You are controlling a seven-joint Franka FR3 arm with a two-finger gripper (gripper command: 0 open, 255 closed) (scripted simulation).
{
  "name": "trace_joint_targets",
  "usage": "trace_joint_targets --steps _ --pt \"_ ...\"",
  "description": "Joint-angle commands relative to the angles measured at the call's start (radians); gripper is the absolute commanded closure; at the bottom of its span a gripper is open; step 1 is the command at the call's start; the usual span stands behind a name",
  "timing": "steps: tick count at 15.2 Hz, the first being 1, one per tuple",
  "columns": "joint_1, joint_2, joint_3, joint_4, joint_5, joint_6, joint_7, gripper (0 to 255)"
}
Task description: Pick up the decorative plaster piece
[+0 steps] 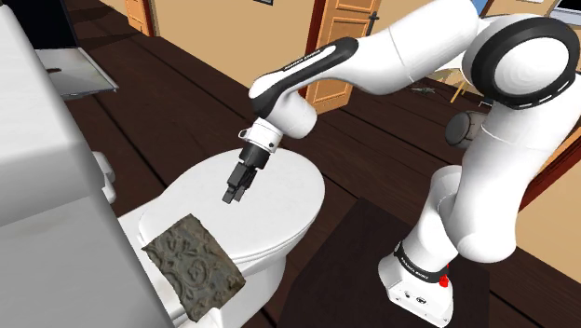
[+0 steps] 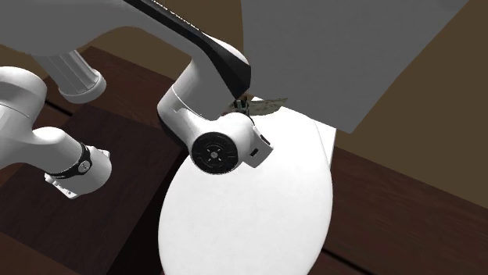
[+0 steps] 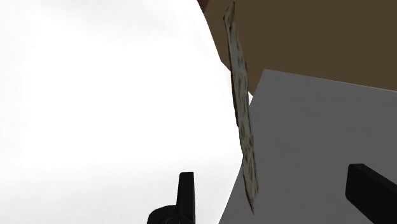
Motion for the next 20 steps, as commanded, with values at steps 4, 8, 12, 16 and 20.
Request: trace_joint_targets --steps 4,8,12,16,20 --pt "0.012 0.159 0.053 0.129 0.154 -0.045 -0.106 0" --pt "0.012 0.224 0.074 0.171 0.203 -0.052 -0.150 0" --pt "0.009 0.267 0.079 0.178 0.226 -0.040 -0.189 0" --pt "0.008 0.283 0.082 0.180 0.236 -0.034 -0.204 255" --pt "0.008 0.285 0.082 0.182 0.236 -0.034 -0.205 255"
